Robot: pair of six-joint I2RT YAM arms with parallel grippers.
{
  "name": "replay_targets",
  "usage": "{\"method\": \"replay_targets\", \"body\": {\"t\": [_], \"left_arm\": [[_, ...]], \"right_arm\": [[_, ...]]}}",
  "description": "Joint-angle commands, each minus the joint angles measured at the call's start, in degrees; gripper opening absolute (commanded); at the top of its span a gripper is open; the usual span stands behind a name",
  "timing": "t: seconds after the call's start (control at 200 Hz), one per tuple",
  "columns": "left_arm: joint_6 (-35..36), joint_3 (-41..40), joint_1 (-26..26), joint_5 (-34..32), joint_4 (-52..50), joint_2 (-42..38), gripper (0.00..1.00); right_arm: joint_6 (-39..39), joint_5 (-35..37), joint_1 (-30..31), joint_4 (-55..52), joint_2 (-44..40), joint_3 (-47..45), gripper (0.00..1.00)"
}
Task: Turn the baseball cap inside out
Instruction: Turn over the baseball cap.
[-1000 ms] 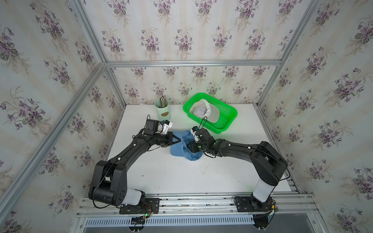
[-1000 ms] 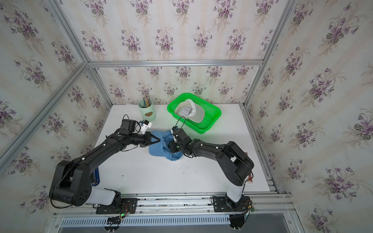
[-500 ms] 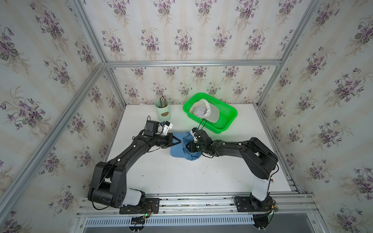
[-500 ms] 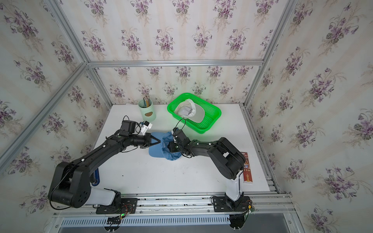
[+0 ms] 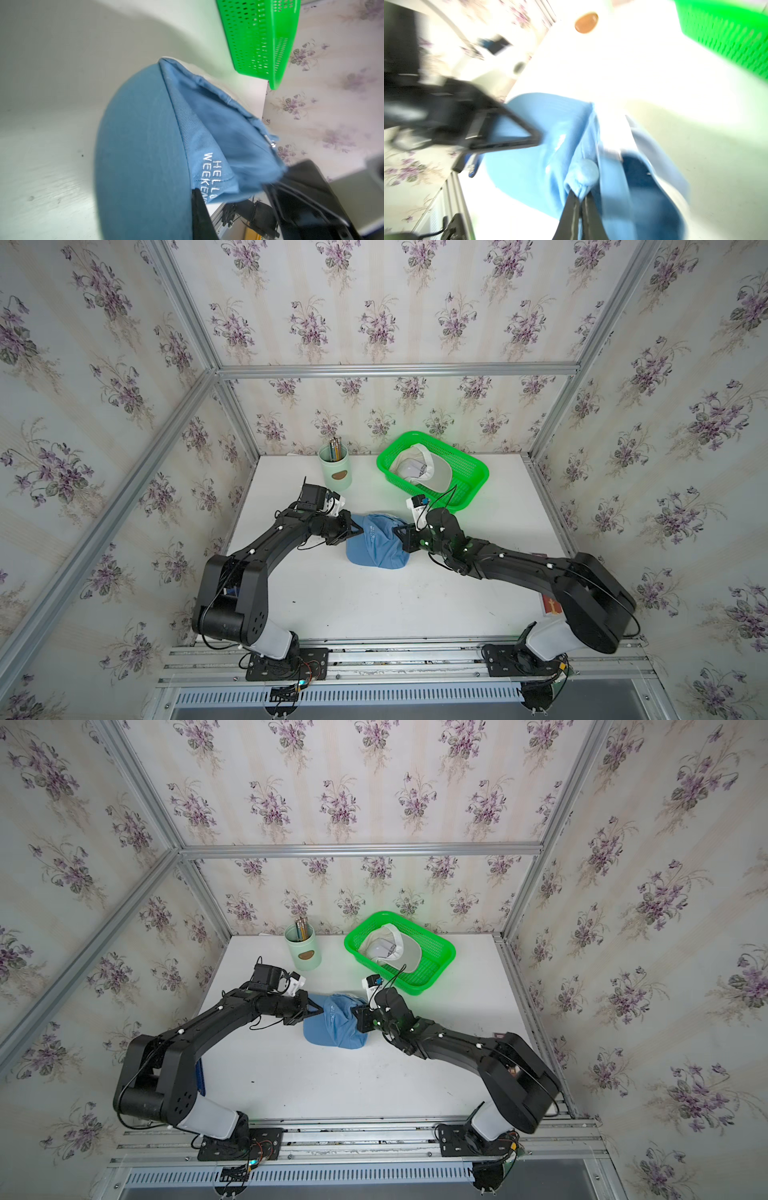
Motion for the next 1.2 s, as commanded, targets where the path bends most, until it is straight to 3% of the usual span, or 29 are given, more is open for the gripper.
{"method": "replay_targets", "body": {"t": [0.0,0.14,0.23,0.28,0.355,0.505,0.604,0.824,1.074,1.194], "left_arm": [[-1.9,1.0,-0.3,-6.8,-4.4,2.4,0.07],[-0.8,0.7,-1.6,-4.6,-5.0,1.1,0.10],[0.5,0.4,-2.0,-4.2,-8.1,-0.7,0.13],[1.0,0.0,-1.9,-4.0,-9.6,-1.9,0.13],[0.4,-1.8,-1.7,-4.0,-8.6,-5.1,0.16],[-0.7,-3.2,-1.1,-6.0,-5.1,-10.2,0.18],[-1.8,-4.7,-0.5,-2.4,0.7,-11.3,0.20],[-0.4,-4.7,-0.1,2.0,4.7,-10.7,0.19],[-0.3,-5.2,0.0,1.9,5.2,-9.4,0.02],[-1.1,-5.7,0.1,2.5,6.2,-9.4,0.00]], "right_arm": [[-1.9,3.1,-0.2,9.2,-4.9,-3.2,0.00],[-2.4,8.1,-0.3,11.6,-6.1,-6.6,0.00],[-2.6,14.7,-0.3,20.5,-8.3,-13.2,0.00],[-2.9,15.8,-1.0,22.4,-8.6,-15.0,0.15],[-3.7,12.1,-2.1,15.4,-6.8,-11.2,0.32],[-2.9,9.5,-2.1,6.2,-8.1,-8.5,0.43],[-2.7,6.3,-2.2,3.7,-10.0,-9.0,0.51],[-1.5,0.8,-2.4,-3.3,-6.6,-8.8,0.58],[1.8,-0.2,-2.5,-8.0,-8.2,-13.3,0.60],[2.2,1.3,-2.6,-10.5,-8.7,-14.0,0.60]]}}
